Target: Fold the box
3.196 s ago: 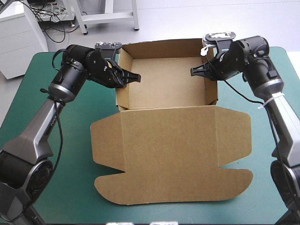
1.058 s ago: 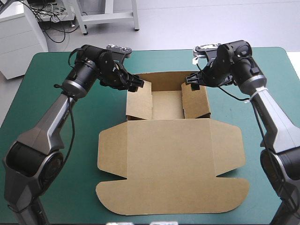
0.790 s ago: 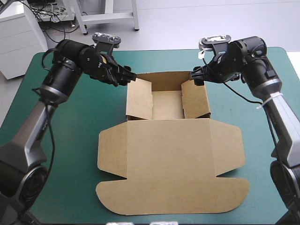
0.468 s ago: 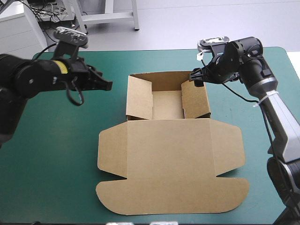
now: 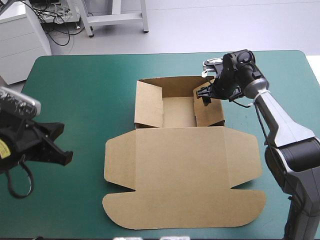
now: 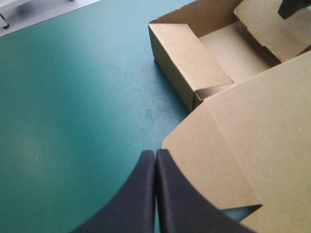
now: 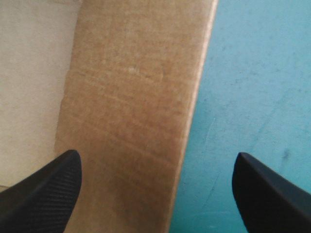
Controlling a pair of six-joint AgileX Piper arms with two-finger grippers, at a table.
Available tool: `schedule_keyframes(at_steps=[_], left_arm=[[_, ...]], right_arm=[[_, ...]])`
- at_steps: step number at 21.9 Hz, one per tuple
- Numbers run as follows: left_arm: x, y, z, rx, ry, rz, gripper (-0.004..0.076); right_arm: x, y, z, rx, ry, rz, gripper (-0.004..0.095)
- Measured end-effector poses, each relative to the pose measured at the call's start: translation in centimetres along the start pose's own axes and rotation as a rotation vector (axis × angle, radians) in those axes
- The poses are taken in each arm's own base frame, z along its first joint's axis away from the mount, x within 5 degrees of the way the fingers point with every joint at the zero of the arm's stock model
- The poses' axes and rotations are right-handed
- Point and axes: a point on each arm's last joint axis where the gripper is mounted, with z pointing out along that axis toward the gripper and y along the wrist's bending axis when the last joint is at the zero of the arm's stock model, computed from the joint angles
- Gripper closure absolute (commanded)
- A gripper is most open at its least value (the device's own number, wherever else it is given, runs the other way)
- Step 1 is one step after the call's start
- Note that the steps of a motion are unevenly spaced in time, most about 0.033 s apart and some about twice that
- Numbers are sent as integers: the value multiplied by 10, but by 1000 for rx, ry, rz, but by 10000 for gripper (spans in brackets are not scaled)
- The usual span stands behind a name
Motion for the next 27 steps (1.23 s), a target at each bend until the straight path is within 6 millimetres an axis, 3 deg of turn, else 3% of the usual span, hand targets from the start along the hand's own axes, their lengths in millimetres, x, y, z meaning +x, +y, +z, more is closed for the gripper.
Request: schedule_keyframes(at_steps=[2,4,6,7,8,9,10,18,22,27], left_arm=[[18,1,-9,-16,-8,4,756],[42,2,-16,-35,-12,10,756],[63,2,-18,-39,-4,12,756],[69,2,-18,-40,-2,13,756],[80,1,-17,-41,3,14,756],[83,1,-17,-41,4,14,756],[89,1,-15,-43,16,16,756],[96,1,-5,-50,55,22,756],[96,4,-5,-84,57,34,756],[96,8,-6,-122,58,47,756]], right_arm=[[-1,-4,14,-8,30,12,185],[-2,-12,31,-13,64,36,300],[-2,-18,39,-22,84,54,502],[-2,-20,41,-26,87,59,654],[-2,-20,43,-37,91,54,716],[-2,-20,43,-43,91,49,860],[-2,-19,43,-47,89,38,912],[-6,-28,38,-14,61,32,931],[-17,-60,15,22,-20,77,931],[-14,-121,-9,83,-80,199,931]])
